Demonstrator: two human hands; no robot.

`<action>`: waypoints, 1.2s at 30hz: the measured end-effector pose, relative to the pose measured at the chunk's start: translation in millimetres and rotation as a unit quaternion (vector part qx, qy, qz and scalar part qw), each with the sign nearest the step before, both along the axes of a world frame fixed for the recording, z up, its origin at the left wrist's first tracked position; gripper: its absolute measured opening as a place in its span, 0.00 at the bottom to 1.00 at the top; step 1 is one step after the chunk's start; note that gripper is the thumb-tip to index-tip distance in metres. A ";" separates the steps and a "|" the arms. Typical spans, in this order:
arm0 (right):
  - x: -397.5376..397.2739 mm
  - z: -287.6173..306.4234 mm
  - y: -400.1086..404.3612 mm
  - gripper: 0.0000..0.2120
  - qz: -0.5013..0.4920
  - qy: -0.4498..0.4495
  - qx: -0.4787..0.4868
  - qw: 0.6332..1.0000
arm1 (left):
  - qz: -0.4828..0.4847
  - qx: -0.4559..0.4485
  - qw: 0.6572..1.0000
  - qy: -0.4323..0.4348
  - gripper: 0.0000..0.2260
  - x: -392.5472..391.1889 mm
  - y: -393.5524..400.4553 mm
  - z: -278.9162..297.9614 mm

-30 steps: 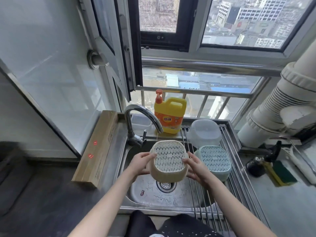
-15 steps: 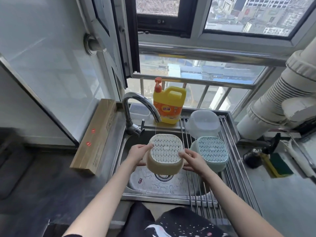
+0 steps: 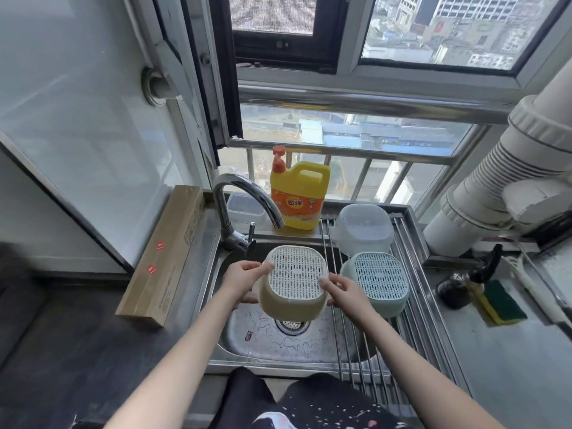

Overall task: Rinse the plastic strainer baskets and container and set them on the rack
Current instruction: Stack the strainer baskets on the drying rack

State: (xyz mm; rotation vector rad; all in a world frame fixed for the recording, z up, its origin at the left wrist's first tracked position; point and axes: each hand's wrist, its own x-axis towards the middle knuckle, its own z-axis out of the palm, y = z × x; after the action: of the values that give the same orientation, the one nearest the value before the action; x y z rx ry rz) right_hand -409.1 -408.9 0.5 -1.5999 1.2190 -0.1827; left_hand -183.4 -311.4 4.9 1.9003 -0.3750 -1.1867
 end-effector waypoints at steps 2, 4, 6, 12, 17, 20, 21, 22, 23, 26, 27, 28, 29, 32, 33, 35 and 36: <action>-0.4 0.7 -0.3 0.41 0.025 0.023 0.016 0.999 | -0.012 0.021 1.000 -0.003 0.29 -0.4 0.1 -0.3; 1.3 1.5 2.2 0.42 0.028 0.014 0.024 0.999 | -0.010 0.019 1.000 0.015 0.32 -0.2 0.2 0.2; 3.7 3.9 3.9 0.38 0.019 -0.014 0.020 1.000 | -0.002 -0.001 0.999 0.051 0.35 1.1 -0.1 0.6; 11.1 7.3 -0.1 0.32 0.062 0.004 0.009 0.998 | -0.010 0.013 0.993 0.113 0.30 1.3 6.2 -2.6; 13.7 4.2 1.2 0.33 0.032 0.001 -0.021 0.999 | 0.021 -0.021 0.995 0.091 0.35 -0.7 5.8 -3.6; 8.7 -3.4 0.6 0.44 0.065 0.027 0.031 0.997 | 0.008 0.001 0.998 0.060 0.36 -0.1 9.9 -0.9; 6.8 -7.4 0.6 0.45 0.051 0.012 0.032 0.998 | 0.004 -0.005 0.998 0.066 0.36 0.0 11.6 -1.5; 4.7 -10.9 0.3 0.44 0.036 -0.004 0.034 0.999 | -0.002 -0.014 0.997 0.072 0.37 0.4 12.8 -2.8; 3.4 -11.4 0.8 0.43 0.027 -0.012 0.038 0.999 | -0.010 -0.020 0.997 0.077 0.37 0.6 14.2 -2.7; 0.7 -6.8 9.5 0.30 0.023 -0.043 0.042 0.998 | -0.043 -0.009 0.994 0.104 0.34 -1.8 20.3 0.1; -0.6 -6.8 12.7 0.27 0.014 -0.047 0.029 0.998 | -0.065 0.000 0.992 0.108 0.31 -4.6 22.5 3.2; -2.0 -5.3 15.2 0.27 0.000 -0.040 0.006 0.999 | -0.089 0.010 0.990 0.108 0.29 -7.6 23.6 5.5; -3.9 -2.9 16.8 0.28 -0.016 -0.025 -0.018 0.999 | -0.113 0.018 0.988 0.102 0.27 -11.4 23.8 7.1; -18.6 3.7 18.5 0.24 -0.045 -0.006 -0.045 0.998 | -0.169 0.028 0.982 0.084 0.21 -26.2 21.8 14.4; -27.5 6.3 18.4 0.22 -0.048 -0.002 -0.050 0.998 | -0.197 0.033 0.977 0.077 0.21 -30.9 20.0 15.8; -48.0 11.1 18.0 0.22 -0.055 0.006 -0.062 0.997 | -0.255 0.039 0.963 0.074 0.20 -41.6 15.8 19.2; -61.8 14.3 19.6 0.21 -0.063 0.006 -0.066 0.996 | -0.279 0.037 0.956 0.083 0.20 -49.9 12.2 19.2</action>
State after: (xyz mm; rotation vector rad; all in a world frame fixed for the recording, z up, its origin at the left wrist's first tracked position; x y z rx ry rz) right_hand -470.9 -389.3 14.9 -1.6405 1.3417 -0.3398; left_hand -233.3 -299.2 24.2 1.7928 -0.8201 -1.7341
